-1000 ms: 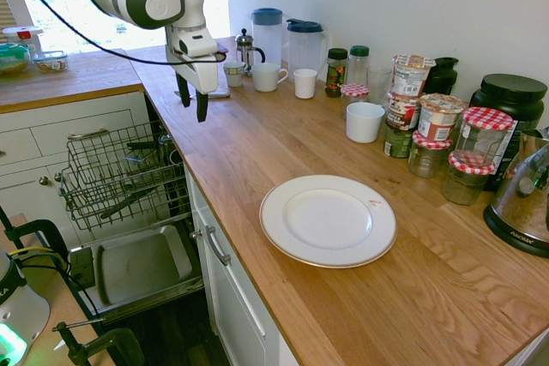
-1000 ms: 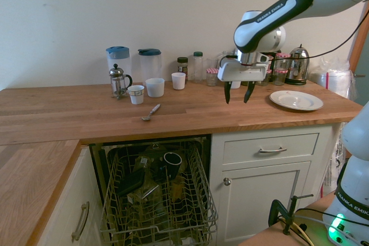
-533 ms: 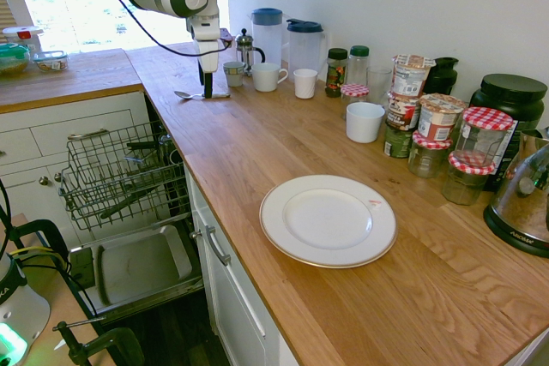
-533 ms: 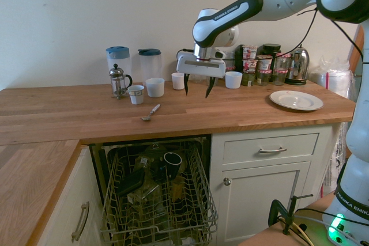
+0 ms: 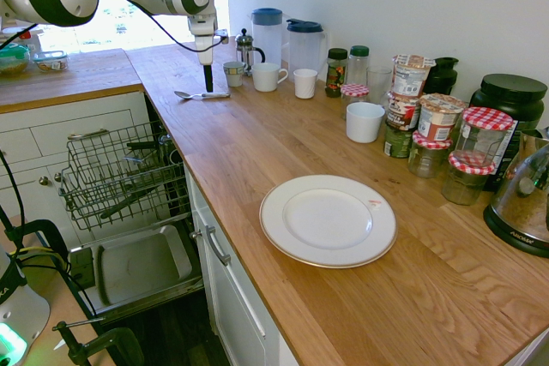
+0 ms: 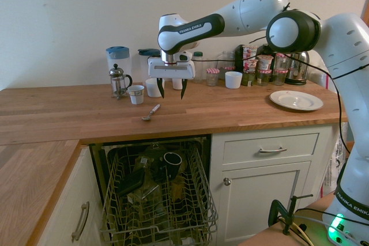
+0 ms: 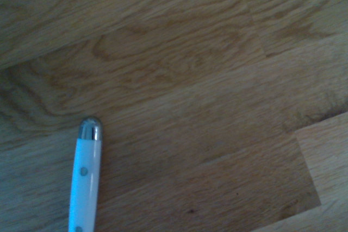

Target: Put the spoon in the dishwasher

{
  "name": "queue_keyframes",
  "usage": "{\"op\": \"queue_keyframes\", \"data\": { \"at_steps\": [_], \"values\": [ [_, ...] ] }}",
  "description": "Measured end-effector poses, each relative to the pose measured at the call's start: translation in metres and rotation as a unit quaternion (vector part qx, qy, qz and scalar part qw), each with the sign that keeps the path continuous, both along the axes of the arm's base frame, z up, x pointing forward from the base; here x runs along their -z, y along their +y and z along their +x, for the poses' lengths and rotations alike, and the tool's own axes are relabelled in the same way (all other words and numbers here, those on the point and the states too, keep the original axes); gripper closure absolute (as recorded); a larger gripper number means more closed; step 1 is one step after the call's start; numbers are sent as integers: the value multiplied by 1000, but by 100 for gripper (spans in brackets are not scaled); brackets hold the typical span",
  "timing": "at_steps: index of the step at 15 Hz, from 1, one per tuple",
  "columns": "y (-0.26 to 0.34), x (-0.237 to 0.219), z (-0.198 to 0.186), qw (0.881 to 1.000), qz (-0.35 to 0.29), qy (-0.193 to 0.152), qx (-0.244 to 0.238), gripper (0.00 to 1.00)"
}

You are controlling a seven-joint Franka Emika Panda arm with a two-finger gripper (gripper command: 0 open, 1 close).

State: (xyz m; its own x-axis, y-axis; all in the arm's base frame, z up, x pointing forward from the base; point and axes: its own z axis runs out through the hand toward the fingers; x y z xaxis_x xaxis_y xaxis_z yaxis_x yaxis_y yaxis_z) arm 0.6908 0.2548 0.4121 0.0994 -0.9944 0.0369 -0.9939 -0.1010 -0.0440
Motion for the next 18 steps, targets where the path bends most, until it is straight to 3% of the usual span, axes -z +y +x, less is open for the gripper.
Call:
{"op": "queue_keyframes", "data": {
  "at_steps": [10,18],
  "values": [
    [73,28,6,1000,-9,-1,3,0],
    [81,56,16,1000,1,-24,19,0]
  ]
}}
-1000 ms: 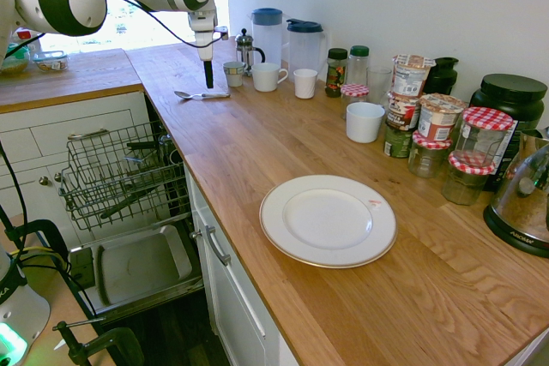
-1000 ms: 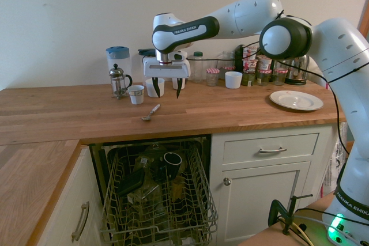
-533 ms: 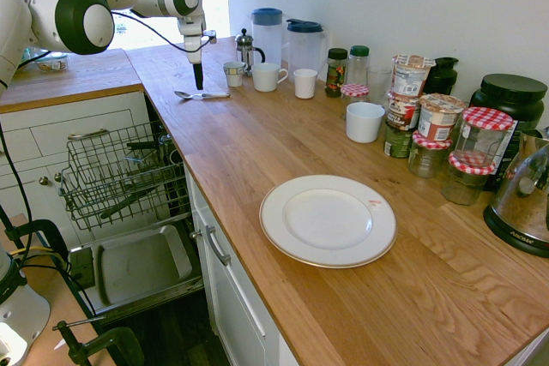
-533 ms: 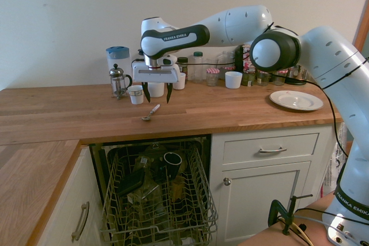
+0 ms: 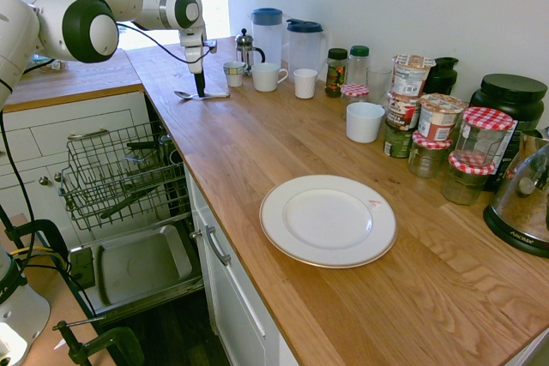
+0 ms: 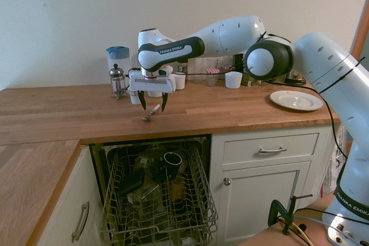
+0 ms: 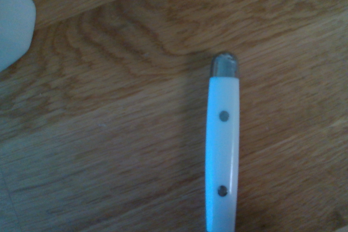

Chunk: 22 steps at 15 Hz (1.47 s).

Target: Put the spoon in the dishwasher

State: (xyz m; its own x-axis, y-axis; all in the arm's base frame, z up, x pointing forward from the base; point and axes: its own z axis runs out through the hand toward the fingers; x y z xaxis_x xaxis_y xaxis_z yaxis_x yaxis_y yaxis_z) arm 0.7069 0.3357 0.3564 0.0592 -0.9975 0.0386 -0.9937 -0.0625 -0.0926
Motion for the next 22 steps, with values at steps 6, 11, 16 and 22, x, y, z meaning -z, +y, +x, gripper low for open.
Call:
{"op": "queue_keyframes", "data": {
  "at_steps": [6,11,16,22],
  "values": [
    [2,5,1,1000,1,-2,12,0],
    [13,16,-1,1000,4,-4,28,100],
    [15,17,1,999,10,-9,39,100],
    [14,18,5,998,33,-17,46,100]
  ]
}}
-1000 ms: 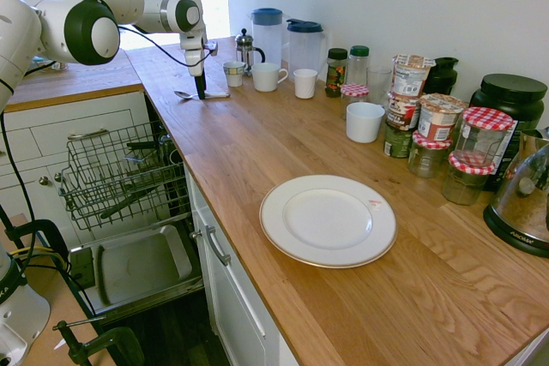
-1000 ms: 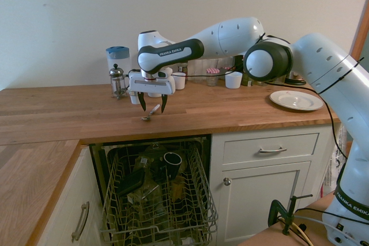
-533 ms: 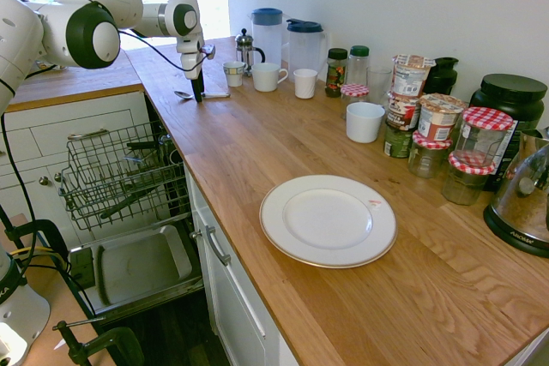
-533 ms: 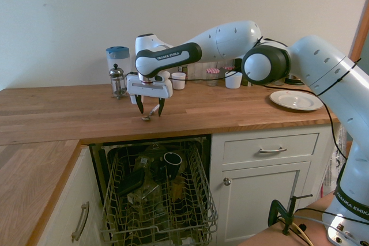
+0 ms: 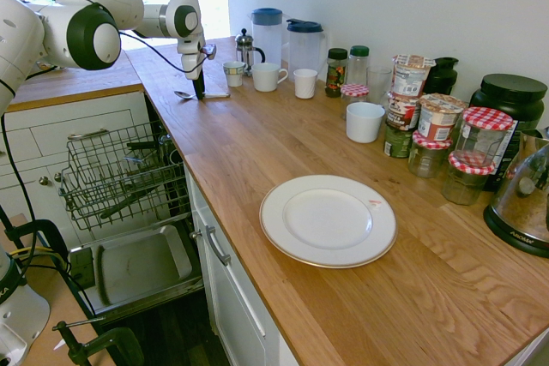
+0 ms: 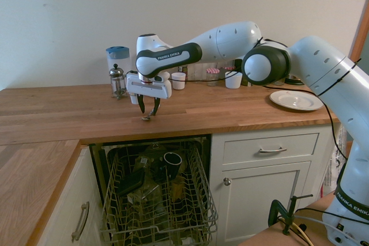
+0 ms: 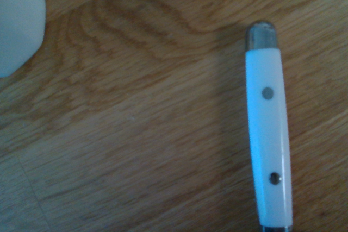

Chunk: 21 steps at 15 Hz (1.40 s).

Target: Put the spoon in the dishwasher

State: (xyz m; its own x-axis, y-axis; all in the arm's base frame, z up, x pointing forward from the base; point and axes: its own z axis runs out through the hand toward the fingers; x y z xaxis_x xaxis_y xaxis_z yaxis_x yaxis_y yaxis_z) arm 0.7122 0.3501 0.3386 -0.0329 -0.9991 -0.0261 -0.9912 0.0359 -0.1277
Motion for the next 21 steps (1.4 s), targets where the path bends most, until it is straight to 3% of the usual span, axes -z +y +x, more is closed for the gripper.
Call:
{"op": "queue_keyframes", "data": {
  "at_steps": [13,16,21],
  "values": [
    [8,-2,-8,1000,18,13,3,100],
    [22,-10,-31,1000,11,25,10,100],
    [41,-67,-94,1000,-9,24,18,100]
  ]
}}
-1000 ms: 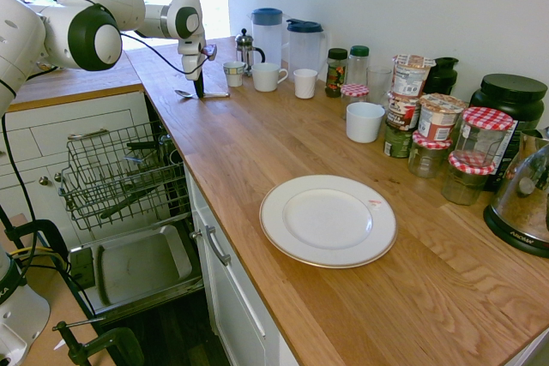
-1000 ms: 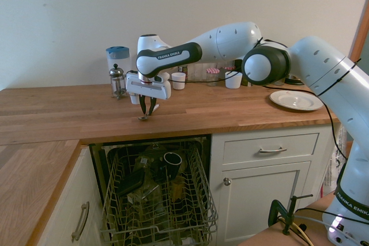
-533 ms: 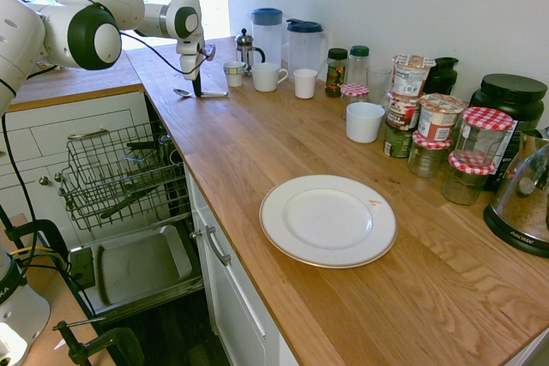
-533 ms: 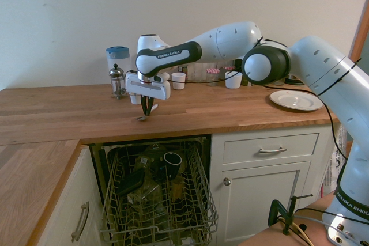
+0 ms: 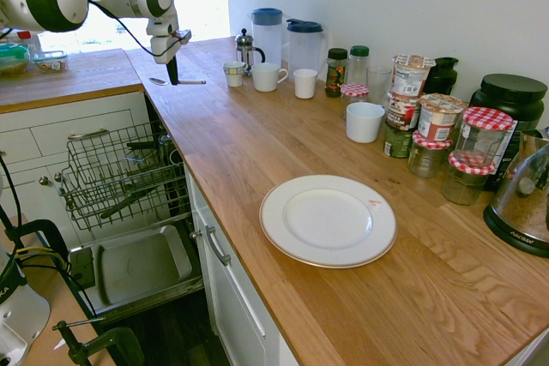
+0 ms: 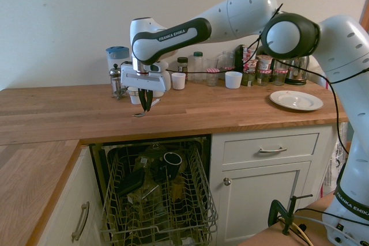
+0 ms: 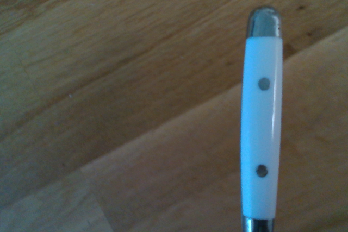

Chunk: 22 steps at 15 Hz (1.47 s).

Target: Put the spoon in the dishwasher

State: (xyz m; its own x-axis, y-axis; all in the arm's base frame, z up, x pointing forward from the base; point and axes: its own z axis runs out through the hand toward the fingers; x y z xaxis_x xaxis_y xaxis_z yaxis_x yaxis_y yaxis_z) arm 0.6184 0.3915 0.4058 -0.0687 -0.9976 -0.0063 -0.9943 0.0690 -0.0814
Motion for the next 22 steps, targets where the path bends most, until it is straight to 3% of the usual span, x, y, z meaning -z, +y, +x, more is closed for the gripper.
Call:
{"op": "queue_keyframes", "data": {
  "at_steps": [5,10,14,19,22],
  "values": [
    [31,-8,-79,999,-39,-2,-24,100],
    [46,9,-138,993,-84,-4,-80,100],
    [53,48,-169,989,-94,2,-117,100],
    [9,100,-201,981,-113,-3,-159,100],
    [-7,102,-213,976,-114,-11,-185,100]
  ]
}}
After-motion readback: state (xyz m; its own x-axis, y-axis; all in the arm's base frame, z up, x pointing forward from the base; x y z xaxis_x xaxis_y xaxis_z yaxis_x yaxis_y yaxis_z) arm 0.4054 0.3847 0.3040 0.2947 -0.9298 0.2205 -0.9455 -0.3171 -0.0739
